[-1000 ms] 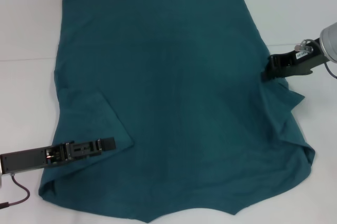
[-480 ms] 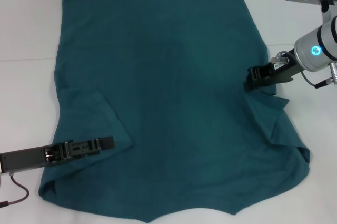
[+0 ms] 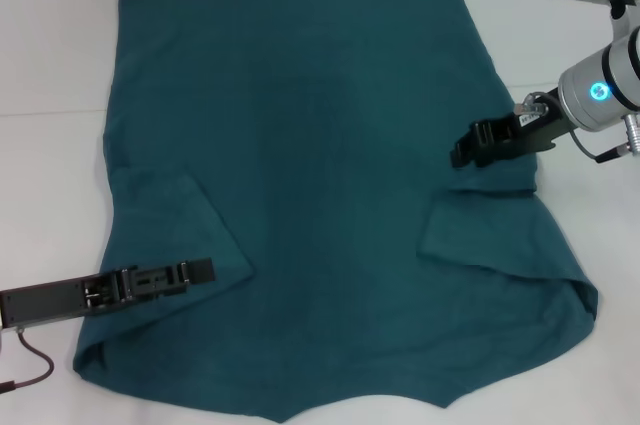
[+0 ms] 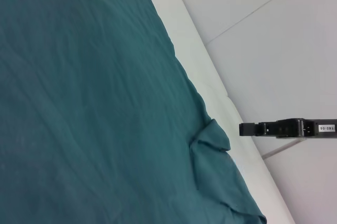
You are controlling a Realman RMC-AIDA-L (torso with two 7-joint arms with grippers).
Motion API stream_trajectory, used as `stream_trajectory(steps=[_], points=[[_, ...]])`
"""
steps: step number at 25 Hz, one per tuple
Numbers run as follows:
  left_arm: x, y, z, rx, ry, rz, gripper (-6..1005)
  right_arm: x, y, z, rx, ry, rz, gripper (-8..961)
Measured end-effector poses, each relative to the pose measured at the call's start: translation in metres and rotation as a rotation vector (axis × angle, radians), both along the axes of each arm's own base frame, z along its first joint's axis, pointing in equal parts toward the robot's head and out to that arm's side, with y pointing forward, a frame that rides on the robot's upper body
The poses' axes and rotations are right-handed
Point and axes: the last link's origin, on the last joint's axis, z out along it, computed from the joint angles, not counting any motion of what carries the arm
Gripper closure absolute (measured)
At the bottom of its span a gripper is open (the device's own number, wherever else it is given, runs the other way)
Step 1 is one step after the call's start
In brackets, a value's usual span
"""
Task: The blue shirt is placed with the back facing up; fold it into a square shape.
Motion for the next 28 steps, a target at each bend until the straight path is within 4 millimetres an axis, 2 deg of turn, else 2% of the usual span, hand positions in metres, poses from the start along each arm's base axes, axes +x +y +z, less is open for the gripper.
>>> stream_trajectory(steps=[7, 15, 16, 21, 28], points=[[0.001, 0.001, 0.001, 0.003, -0.001, -0.001, 226, 0.000, 0.000, -0.002, 0.005, 0.020, -0.009, 631], [0.000, 0.001, 0.001, 0.003, -0.002, 0.005, 226, 0.024, -0.006, 0.029, 0.006, -0.006, -0.083, 408], [0.000, 0.001, 0.001, 0.003, -0.002, 0.005, 226, 0.032, -0.009, 0.033, 0.016, -0.021, -0.109, 408], [0.000, 0.002, 0.001, 0.009, 0.001, 0.008, 226, 0.049, -0.013, 0.038, 0.037, -0.066, -0.149, 410], [0.001, 0.003, 0.000, 0.003, -0.001, 0.005, 227, 0.059, -0.012, 0.031, 0.087, -0.077, -0.154, 412]])
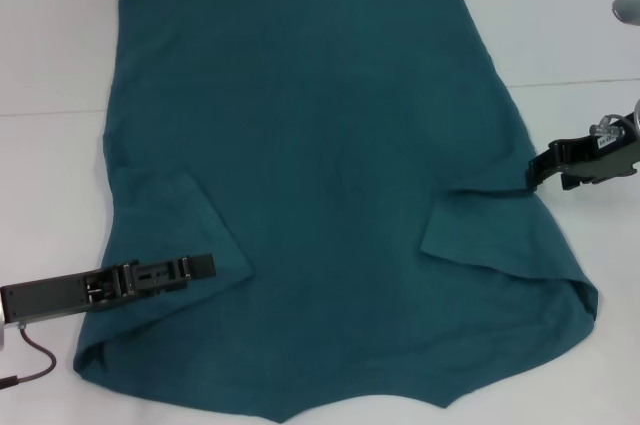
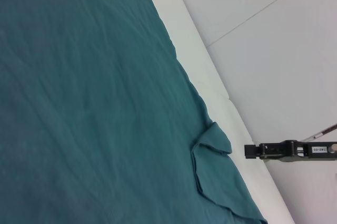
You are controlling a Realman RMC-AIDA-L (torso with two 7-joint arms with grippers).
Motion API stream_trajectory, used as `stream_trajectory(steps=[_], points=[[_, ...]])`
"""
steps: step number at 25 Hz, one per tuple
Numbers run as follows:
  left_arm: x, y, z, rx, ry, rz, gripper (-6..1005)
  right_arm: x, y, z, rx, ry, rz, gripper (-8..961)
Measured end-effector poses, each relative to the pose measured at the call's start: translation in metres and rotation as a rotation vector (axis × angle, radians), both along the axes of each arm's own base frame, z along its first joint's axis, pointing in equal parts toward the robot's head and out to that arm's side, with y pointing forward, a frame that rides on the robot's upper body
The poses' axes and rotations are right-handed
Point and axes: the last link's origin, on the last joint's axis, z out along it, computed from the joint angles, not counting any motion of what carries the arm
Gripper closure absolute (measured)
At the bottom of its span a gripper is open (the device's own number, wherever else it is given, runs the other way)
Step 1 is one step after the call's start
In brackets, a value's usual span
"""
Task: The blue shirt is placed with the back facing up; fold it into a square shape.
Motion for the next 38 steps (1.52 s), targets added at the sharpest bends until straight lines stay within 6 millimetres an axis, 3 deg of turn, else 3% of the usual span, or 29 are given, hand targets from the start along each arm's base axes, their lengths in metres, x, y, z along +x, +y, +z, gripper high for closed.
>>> stream_trajectory(steps=[18, 25, 29, 38], points=[[-0.002, 0.000, 0.001, 0.003, -0.001, 0.014, 232, 0.009, 0.002, -0.033, 0.086, 0.009, 0.010, 412], [-0.002, 0.001, 0.001, 0.007, 0.002, 0.015, 233, 0.004, 0.009, -0.040, 0.209, 0.094, 0.029, 408], [-0.002, 0.001, 0.002, 0.008, 0.004, 0.017, 234, -0.001, 0.020, -0.034, 0.370, 0.198, 0.076, 409], [-0.003, 0.002, 0.004, 0.005, 0.003, 0.022, 236, -0.009, 0.021, -0.013, 0.347, 0.269, 0.158, 415]])
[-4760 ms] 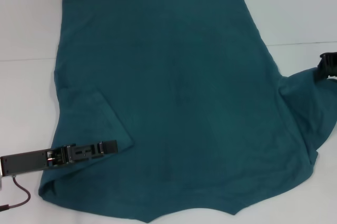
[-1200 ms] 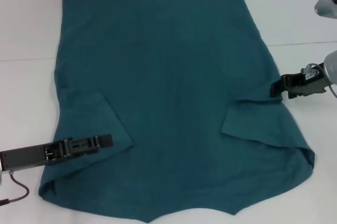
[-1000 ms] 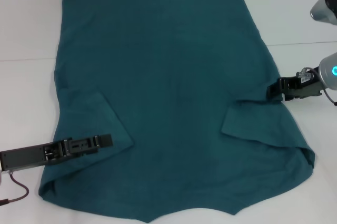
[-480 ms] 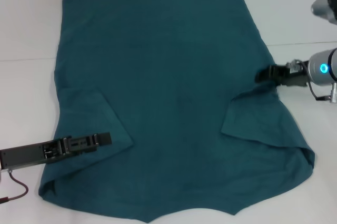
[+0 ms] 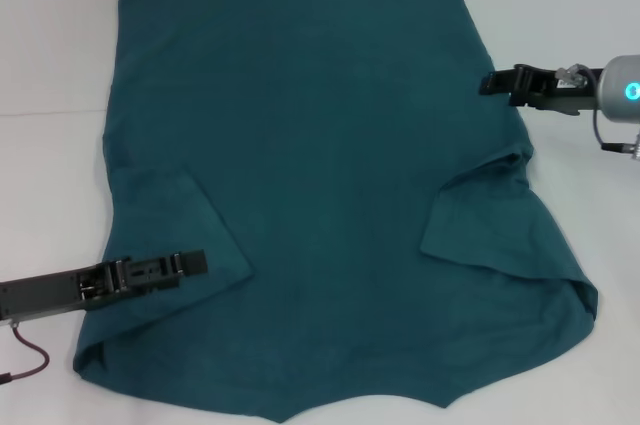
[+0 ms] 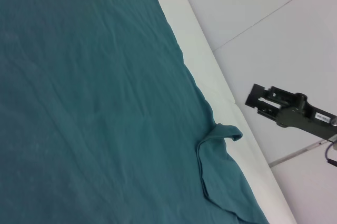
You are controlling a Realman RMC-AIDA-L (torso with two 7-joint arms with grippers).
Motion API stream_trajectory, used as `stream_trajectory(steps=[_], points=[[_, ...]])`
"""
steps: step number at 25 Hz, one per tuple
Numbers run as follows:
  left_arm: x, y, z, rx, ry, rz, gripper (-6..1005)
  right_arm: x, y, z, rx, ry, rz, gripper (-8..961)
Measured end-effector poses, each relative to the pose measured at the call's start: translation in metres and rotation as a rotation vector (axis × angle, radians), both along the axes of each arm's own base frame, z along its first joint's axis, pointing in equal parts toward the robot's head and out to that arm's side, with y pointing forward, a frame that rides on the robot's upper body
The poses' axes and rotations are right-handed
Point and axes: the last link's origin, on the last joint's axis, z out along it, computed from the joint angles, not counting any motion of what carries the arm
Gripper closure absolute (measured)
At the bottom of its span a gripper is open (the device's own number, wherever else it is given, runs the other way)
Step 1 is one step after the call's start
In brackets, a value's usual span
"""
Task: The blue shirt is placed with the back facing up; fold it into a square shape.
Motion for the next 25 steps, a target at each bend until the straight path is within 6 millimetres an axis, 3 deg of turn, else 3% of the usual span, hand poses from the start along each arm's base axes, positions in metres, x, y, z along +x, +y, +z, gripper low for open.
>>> stream_trajectory(steps=[5, 12, 18, 25], points=[[-0.001, -0.001, 0.000, 0.000, 0.000, 0.004, 236, -0.001, -0.011, 0.016, -0.073, 0.037, 0.039, 418], [0.001, -0.004, 0.004, 0.012, -0.014, -0.030, 238, -0.012, -0.039, 0.032, -0.176, 0.138, 0.229, 421], [-0.002, -0.010, 0.020, 0.046, -0.118, 0.004, 240, -0.011, -0.053, 0.038, -0.257, 0.192, 0.248, 329], [-0.026, -0.029, 0.037, -0.019, -0.214, 0.259, 244, -0.016, -0.061, 0.038, -0.325, 0.238, 0.230, 197]])
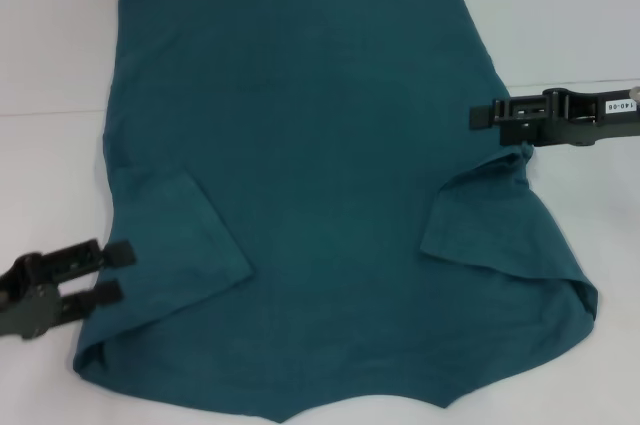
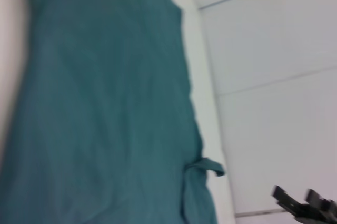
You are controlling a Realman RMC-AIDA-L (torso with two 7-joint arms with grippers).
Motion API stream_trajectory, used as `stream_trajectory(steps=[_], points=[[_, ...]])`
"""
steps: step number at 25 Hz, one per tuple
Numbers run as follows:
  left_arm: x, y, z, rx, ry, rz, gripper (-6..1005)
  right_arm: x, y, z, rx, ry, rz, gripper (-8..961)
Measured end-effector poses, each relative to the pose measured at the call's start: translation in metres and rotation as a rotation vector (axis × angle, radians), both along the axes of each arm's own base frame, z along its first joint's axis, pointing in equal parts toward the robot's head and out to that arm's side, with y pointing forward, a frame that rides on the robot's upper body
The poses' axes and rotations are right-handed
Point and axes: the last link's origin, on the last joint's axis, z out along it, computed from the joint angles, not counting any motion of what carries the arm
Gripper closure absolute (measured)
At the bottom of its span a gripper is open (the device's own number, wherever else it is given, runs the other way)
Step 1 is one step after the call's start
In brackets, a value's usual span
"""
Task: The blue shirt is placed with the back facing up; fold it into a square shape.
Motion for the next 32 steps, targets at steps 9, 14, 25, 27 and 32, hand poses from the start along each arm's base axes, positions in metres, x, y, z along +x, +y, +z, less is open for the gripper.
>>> stream_trajectory(steps=[9, 14, 25, 27, 32], points=[[-0.031, -0.014, 0.000, -0.044, 0.065, 0.169, 244, 0.005, -0.004, -0.005, -0.030, -0.030, -0.014, 97], [-0.041, -0.013, -0.001, -0.023, 0.108, 0.218, 245, 0.008, -0.005, -0.007, -0.037, -0.037, -0.019, 100], [-0.053, -0.014, -0.005, -0.015, 0.168, 0.272, 245, 0.011, -0.008, -0.008, -0.035, -0.033, -0.027, 107], [-0.055, -0.014, -0.006, -0.020, 0.181, 0.278, 245, 0.011, -0.008, -0.008, -0.034, -0.033, -0.027, 108], [-0.057, -0.015, -0.009, -0.029, 0.199, 0.284, 245, 0.011, -0.008, -0.008, -0.032, -0.032, -0.027, 111]])
